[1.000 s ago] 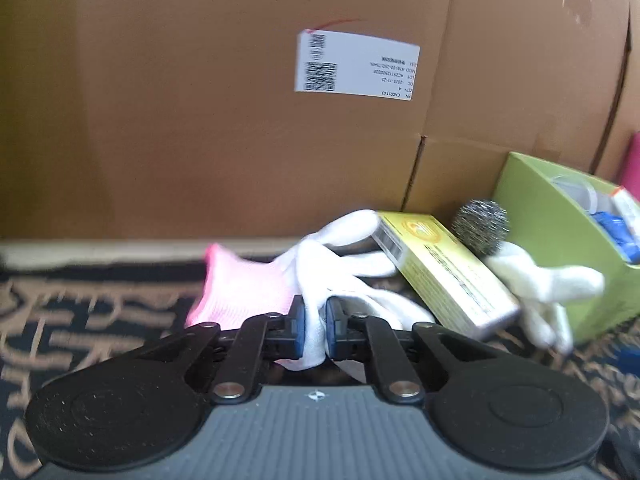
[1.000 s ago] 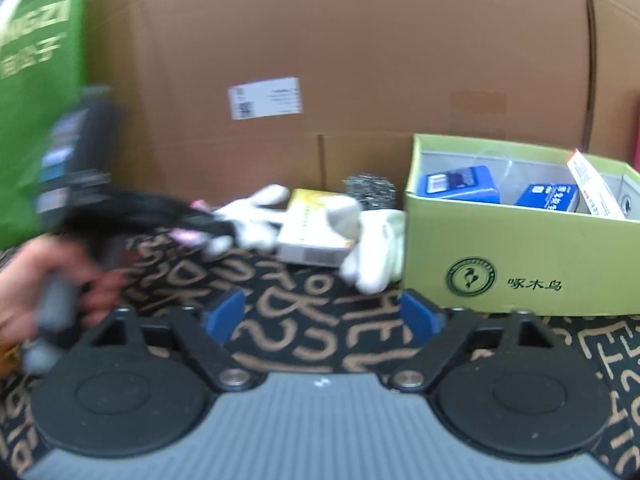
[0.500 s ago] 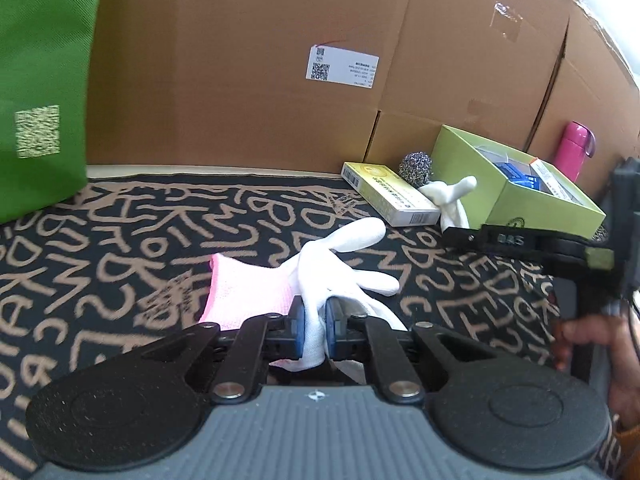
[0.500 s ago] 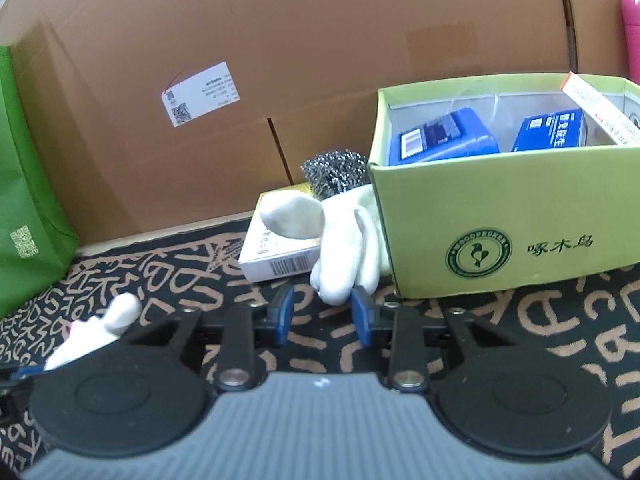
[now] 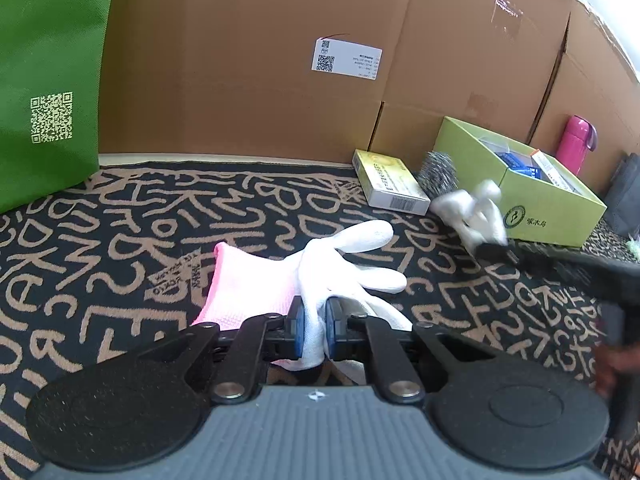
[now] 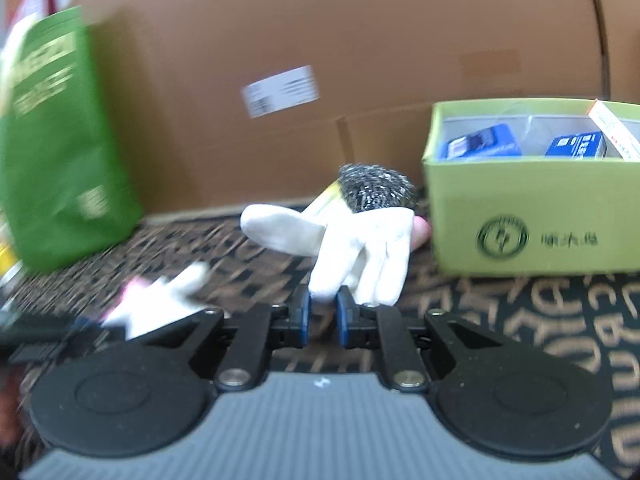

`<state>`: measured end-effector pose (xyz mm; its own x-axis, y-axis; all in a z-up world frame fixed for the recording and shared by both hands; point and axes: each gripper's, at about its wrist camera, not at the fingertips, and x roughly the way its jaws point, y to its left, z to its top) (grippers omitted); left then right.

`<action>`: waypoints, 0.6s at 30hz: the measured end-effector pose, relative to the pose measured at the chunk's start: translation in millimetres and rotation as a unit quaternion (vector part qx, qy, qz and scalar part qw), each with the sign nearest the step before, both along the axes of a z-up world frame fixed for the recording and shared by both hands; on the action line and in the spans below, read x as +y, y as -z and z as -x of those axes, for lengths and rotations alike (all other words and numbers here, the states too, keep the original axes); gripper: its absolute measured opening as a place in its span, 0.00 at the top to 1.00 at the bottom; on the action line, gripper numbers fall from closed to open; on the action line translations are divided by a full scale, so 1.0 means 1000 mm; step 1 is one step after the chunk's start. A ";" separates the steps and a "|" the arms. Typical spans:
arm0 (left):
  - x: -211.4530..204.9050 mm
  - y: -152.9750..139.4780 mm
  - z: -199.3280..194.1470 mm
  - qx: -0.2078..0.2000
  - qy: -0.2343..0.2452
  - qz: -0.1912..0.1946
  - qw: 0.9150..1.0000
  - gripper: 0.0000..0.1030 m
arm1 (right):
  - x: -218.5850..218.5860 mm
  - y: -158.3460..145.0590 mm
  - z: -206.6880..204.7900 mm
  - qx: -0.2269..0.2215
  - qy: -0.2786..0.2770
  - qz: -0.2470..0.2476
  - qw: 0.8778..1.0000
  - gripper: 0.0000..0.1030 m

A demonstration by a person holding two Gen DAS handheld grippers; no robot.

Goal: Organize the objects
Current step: 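Carry both white gloves into the lime-green box and open both tools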

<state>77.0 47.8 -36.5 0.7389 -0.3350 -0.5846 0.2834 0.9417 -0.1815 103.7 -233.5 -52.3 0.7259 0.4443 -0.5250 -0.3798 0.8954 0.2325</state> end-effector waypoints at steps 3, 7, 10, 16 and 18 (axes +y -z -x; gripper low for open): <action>0.000 0.000 0.005 0.000 0.006 -0.005 1.000 0.91 | 0.002 -0.003 0.034 0.006 -0.038 0.038 0.999 0.87; -0.002 -0.003 0.014 -0.001 0.020 -0.004 1.000 0.83 | -0.008 -0.005 0.054 0.026 -0.046 0.067 0.996 0.76; -0.007 -0.007 0.018 -0.011 0.026 -0.003 1.000 0.60 | -0.013 -0.013 0.054 0.008 -0.019 0.061 0.998 0.36; -0.024 -0.015 0.017 -0.049 0.029 -0.020 0.998 0.35 | -0.020 -0.017 0.027 -0.011 -0.012 -0.003 1.000 0.23; -0.028 -0.014 0.012 -0.053 0.027 -0.024 0.998 0.32 | -0.014 -0.010 0.014 -0.003 -0.002 0.011 1.000 0.22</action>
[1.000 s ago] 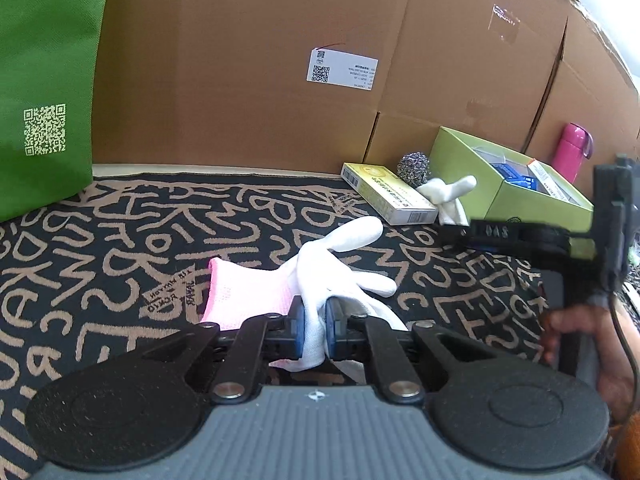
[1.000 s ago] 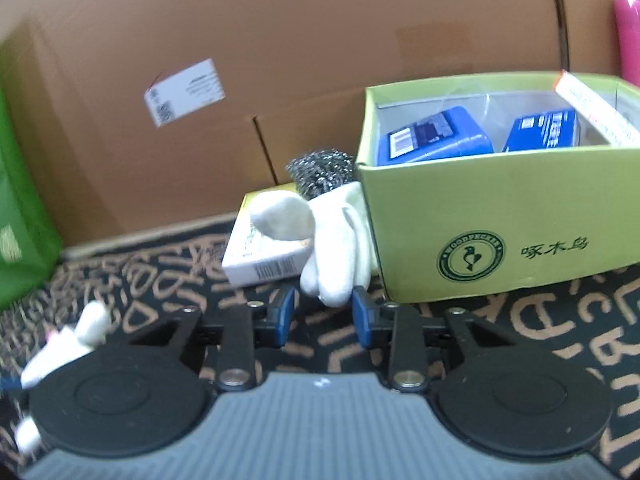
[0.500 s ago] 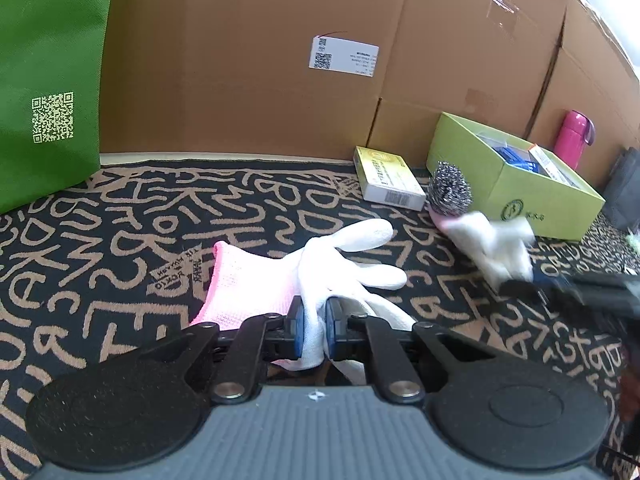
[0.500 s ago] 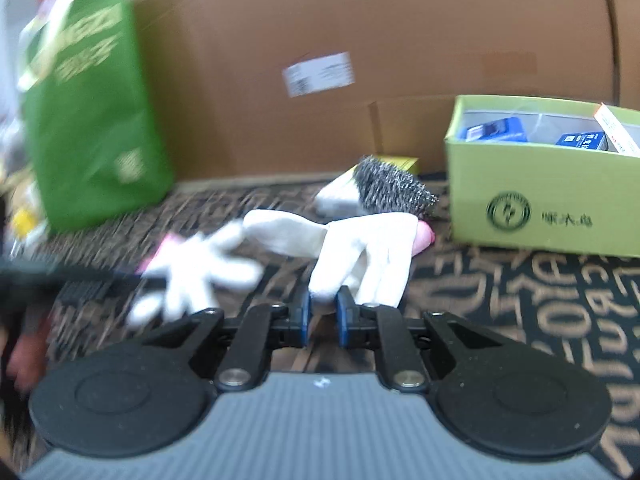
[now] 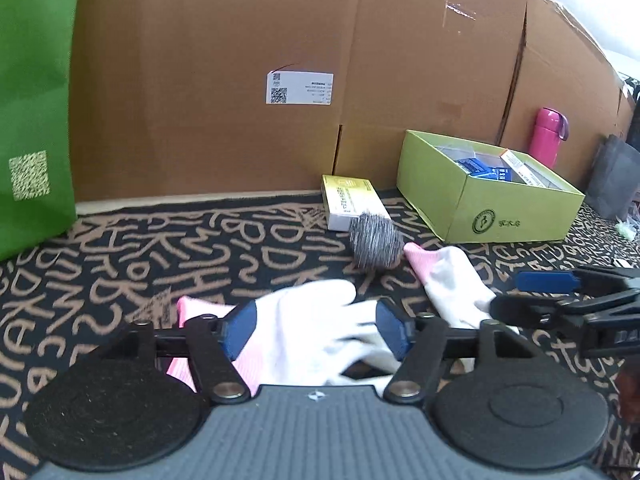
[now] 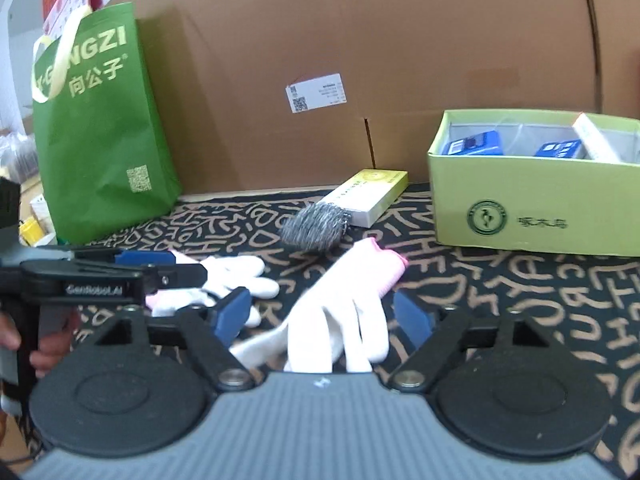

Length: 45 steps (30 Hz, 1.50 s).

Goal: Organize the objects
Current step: 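Carry both white gloves into the lime-green box and open both tools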

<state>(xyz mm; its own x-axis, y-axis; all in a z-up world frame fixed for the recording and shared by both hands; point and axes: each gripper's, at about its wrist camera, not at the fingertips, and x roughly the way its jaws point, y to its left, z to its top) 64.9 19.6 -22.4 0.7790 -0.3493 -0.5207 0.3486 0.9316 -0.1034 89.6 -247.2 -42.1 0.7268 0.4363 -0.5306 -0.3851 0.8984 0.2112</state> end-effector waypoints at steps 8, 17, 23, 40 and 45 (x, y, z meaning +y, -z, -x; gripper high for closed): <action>-0.005 0.021 -0.022 0.034 -0.016 -0.015 0.999 0.37 | 0.012 0.022 -0.012 0.020 -0.022 0.020 0.999 0.53; -0.010 0.000 -0.008 0.033 0.026 -0.009 0.999 0.89 | 0.002 0.000 0.009 -0.012 -0.043 -0.019 0.999 0.85; -0.021 -0.045 0.007 -0.023 0.060 0.022 0.998 0.89 | -0.026 -0.035 0.020 -0.068 -0.026 -0.032 0.997 0.85; -0.165 -0.112 -0.056 -0.078 0.180 0.077 0.978 0.89 | -0.148 -0.097 -0.012 -0.197 0.140 0.048 0.969 0.85; -0.212 -0.108 -0.089 -0.071 0.199 0.078 0.974 0.89 | -0.165 -0.097 -0.049 -0.214 0.174 0.111 0.955 0.85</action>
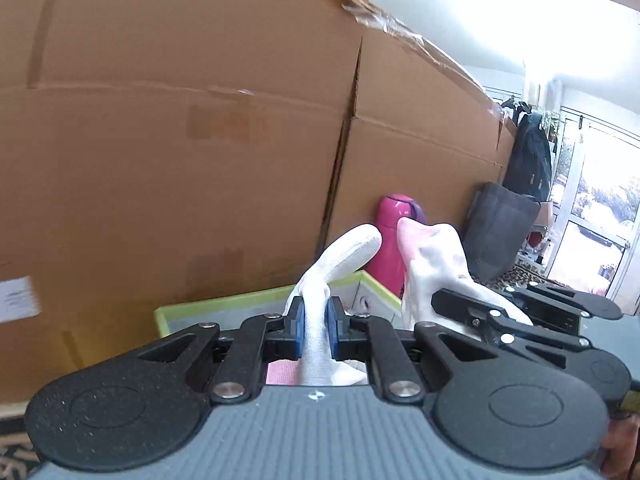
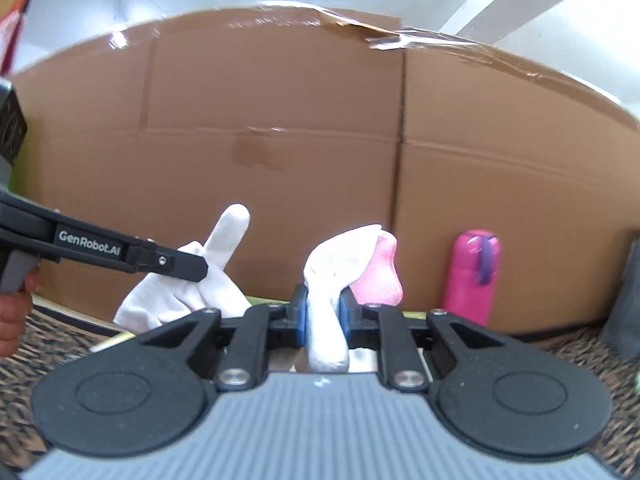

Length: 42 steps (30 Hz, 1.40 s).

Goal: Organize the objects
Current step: 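Carry both white gloves into the lime-green box and open both tools, then grasp the steel wool with the left tool while the right tool grasps the yellow-white box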

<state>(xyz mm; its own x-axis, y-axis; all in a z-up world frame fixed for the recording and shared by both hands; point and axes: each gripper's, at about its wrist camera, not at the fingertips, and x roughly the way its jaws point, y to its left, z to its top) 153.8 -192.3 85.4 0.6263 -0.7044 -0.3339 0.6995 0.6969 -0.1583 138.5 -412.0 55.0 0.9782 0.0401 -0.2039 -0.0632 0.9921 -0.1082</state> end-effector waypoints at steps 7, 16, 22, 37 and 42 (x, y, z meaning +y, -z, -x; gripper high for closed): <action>-0.047 0.022 -0.051 0.033 -0.013 -0.010 0.999 0.89 | -0.014 0.034 -0.060 0.037 0.015 0.032 0.999 0.85; -0.036 0.059 -0.063 0.059 -0.023 -0.010 0.998 0.27 | -0.032 0.071 -0.072 0.084 0.008 -0.036 0.996 0.33; -0.006 0.049 -0.049 0.058 -0.035 0.028 0.997 0.09 | -0.034 0.062 -0.051 0.051 0.023 -0.058 0.997 0.01; 0.090 0.057 0.040 0.005 -0.104 0.051 0.993 0.02 | 0.026 0.056 0.019 0.053 -0.061 -0.110 0.991 0.00; 0.126 0.076 0.057 -0.004 -0.167 0.014 0.986 0.02 | 0.060 0.079 0.027 0.078 -0.087 -0.126 0.985 0.00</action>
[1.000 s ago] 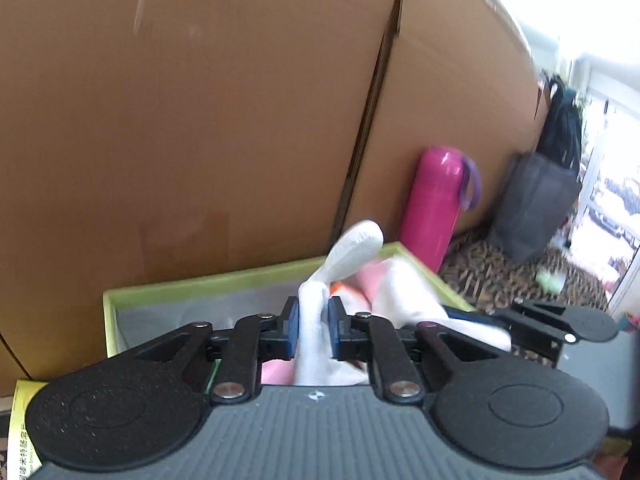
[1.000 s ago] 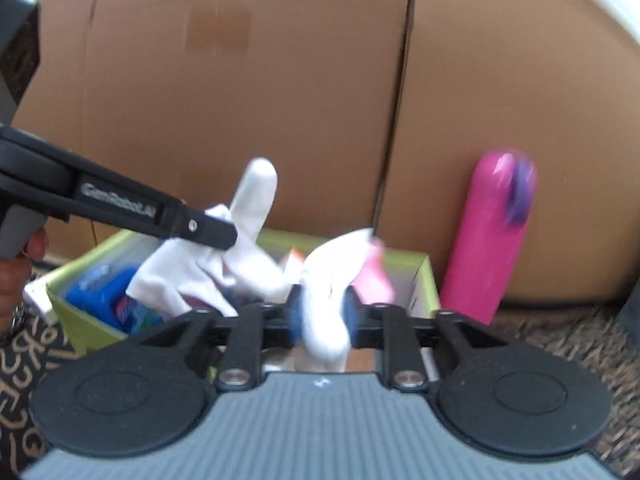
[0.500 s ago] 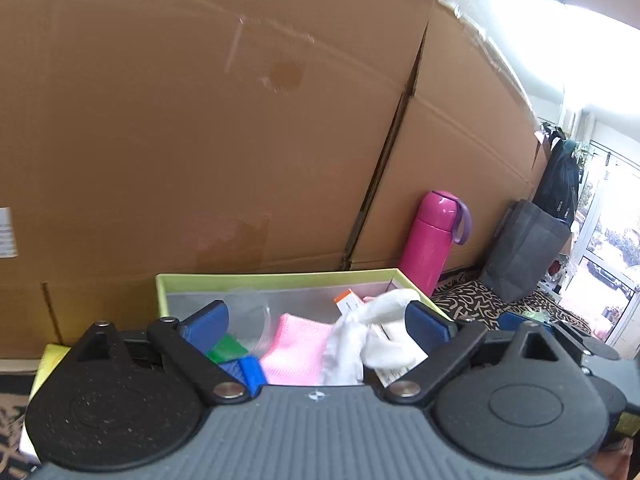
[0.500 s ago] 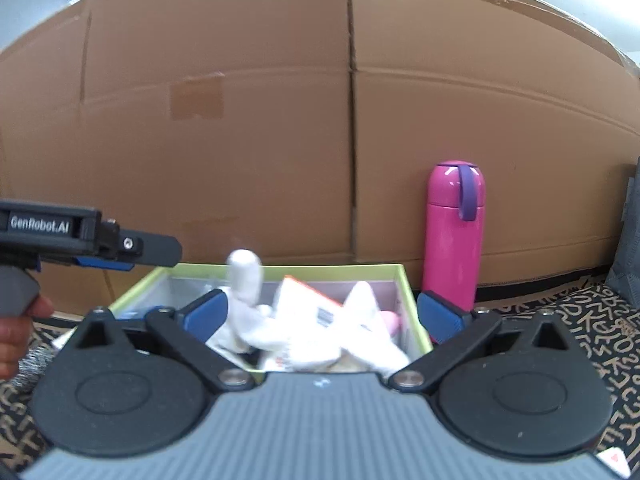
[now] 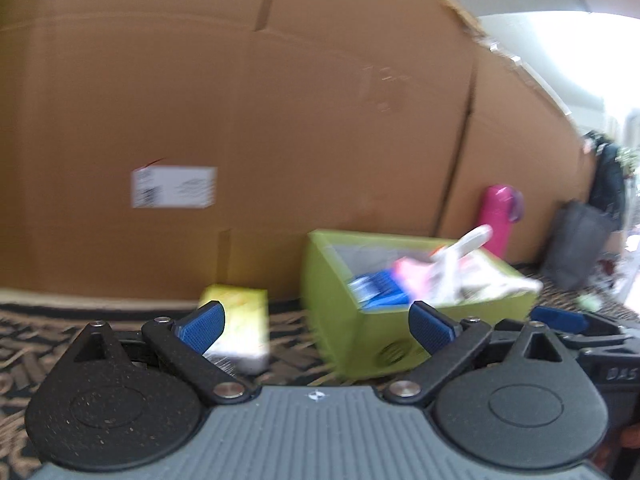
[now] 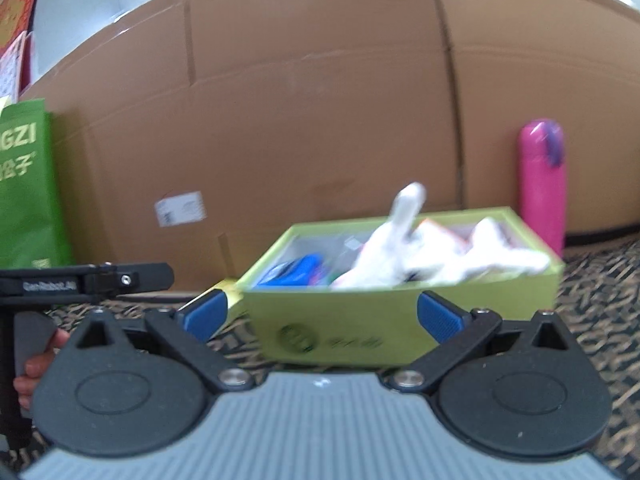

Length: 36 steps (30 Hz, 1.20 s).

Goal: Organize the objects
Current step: 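Grasp the steel wool with the left tool while the right tool grasps the yellow-white box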

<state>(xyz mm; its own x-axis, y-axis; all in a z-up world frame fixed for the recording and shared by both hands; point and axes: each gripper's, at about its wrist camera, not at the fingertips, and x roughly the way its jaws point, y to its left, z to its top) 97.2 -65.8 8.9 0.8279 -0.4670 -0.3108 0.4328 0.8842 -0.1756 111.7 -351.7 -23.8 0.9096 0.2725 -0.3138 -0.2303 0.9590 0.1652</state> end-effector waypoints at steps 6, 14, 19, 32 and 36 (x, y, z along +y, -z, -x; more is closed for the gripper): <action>0.030 0.030 -0.010 0.046 -0.045 -0.029 0.997 0.02 | 0.037 0.024 -0.001 0.044 -0.027 0.004 0.999 0.00; 0.027 0.053 -0.047 0.091 -0.025 -0.058 0.994 0.26 | 0.049 0.032 0.006 0.071 -0.022 0.007 0.997 0.00; 0.027 0.063 -0.056 0.129 -0.012 -0.071 0.989 0.60 | 0.058 0.029 0.002 0.071 -0.032 0.019 0.997 0.00; 0.078 0.055 -0.032 0.126 -0.089 -0.097 0.983 0.61 | 0.137 0.025 -0.038 0.076 -0.094 0.053 0.991 0.00; 0.093 0.054 -0.032 0.127 -0.107 -0.087 0.982 0.61 | 0.169 0.027 -0.054 0.054 -0.078 0.107 0.990 0.00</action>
<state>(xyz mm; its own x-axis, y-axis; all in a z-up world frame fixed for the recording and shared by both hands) 129.1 27.4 -45.4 0.7866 -0.2117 -0.5800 0.1951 0.9765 -0.0918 165.6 -182.9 -51.3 0.8194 0.3231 -0.4735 -0.3700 0.9290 -0.0063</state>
